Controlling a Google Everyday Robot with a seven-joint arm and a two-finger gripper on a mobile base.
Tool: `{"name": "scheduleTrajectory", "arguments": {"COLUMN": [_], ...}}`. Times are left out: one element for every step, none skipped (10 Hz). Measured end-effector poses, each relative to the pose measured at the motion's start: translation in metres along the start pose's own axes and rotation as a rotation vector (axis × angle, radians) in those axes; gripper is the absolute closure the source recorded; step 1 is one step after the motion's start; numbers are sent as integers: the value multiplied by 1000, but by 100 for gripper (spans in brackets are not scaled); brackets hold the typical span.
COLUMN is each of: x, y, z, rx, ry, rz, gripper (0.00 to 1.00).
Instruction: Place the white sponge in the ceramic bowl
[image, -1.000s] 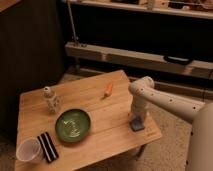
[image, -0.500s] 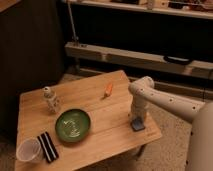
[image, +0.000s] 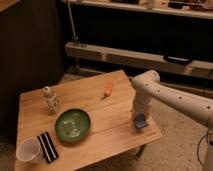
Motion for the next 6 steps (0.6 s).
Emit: {"name": "scheduleTrajectory", "arguments": {"x": [-6, -12, -16, -16, -16, -14], "y": [-4, -10, -21, -32, -49, -72], "z": [-19, -37, -52, -60, -69, -80], "rx": [7, 11, 14, 15, 16, 16], "ry": [13, 25, 37, 45, 53, 64], "rz": [-12, -30, -55, -76, -106, -139], "gripper": [97, 97, 97, 97, 97, 97]}}
